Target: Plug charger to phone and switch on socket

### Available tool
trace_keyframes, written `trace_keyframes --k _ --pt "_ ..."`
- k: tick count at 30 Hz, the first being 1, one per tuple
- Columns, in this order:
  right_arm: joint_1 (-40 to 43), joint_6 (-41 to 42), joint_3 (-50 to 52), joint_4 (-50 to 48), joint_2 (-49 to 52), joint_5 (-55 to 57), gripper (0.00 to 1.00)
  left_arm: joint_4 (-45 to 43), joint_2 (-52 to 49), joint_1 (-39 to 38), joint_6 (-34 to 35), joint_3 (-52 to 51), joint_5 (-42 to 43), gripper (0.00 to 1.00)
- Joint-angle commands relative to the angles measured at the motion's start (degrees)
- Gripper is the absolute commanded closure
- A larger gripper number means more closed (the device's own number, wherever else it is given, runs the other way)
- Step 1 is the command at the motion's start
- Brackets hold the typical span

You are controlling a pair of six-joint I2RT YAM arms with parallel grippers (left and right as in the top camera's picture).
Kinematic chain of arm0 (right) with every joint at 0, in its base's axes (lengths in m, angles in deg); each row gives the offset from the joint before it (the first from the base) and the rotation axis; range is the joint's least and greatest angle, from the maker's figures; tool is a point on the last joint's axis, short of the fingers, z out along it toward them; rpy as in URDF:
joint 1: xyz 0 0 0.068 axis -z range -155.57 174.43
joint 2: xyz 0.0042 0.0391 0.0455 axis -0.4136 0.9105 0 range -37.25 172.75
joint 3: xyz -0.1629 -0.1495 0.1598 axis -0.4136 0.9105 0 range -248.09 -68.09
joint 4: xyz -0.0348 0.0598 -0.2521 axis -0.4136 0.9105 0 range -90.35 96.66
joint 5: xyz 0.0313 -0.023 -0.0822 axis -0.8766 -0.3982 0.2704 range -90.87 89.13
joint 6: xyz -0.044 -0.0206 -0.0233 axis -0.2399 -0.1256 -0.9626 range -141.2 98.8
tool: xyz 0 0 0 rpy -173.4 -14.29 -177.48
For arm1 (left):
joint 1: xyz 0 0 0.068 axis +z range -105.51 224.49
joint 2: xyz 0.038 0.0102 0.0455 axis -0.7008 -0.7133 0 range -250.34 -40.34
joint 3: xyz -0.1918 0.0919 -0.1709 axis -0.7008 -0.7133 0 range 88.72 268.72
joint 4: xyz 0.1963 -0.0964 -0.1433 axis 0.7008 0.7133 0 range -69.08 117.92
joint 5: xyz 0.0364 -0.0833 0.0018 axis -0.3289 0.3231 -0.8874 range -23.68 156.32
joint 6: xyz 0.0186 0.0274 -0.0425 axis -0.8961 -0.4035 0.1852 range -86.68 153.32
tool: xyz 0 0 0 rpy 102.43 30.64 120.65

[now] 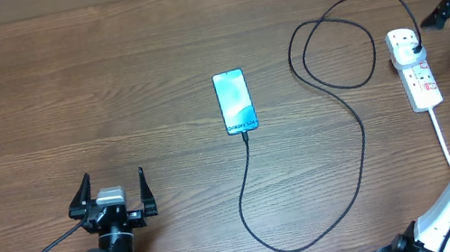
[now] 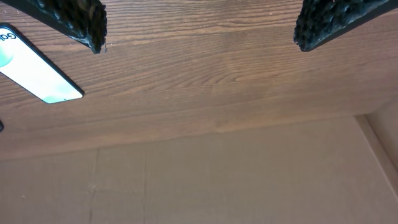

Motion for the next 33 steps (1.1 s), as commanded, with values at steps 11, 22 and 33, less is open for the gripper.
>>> trace_keyframes --k 11,22,33 --pt "-12.0 0.1 14.1 -20.5 -15.5 -2.4 0.0 0.2 0.6 0.3 -1.2 -0.2 -0.8 0.0" --pt "-21.5 0.1 35.1 -46.4 -28.4 -2.4 0.0 0.2 0.6 0.3 -1.2 -0.2 -0.8 0.0" --pt "-26.8 0.1 53.4 -70.7 -42.6 1.0 0.0 0.2 0.6 0.3 -1.2 -0.2 -0.8 0.0"
